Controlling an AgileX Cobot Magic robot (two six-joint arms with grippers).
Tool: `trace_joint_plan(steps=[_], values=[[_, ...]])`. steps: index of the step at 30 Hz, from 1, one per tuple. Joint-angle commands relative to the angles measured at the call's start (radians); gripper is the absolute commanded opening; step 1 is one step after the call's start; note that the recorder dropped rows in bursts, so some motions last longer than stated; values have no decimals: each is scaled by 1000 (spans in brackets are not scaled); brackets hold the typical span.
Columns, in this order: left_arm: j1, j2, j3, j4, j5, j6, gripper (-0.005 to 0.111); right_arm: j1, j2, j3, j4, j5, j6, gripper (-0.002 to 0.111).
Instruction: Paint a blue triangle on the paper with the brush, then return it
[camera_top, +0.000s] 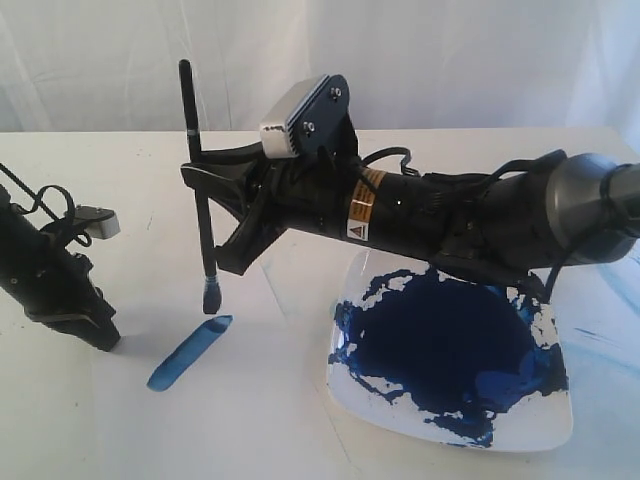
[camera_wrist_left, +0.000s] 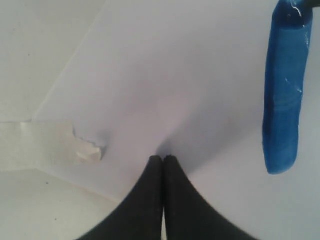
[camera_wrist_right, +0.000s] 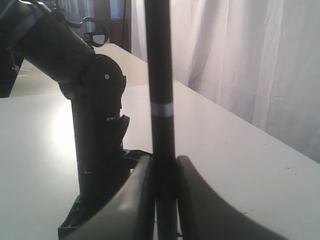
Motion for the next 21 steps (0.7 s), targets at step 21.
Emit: trace_joint_plan(steps=[21], values=[[-2, -7, 11, 7, 16, -6, 0, -5, -13, 0, -76, 88, 105, 0]])
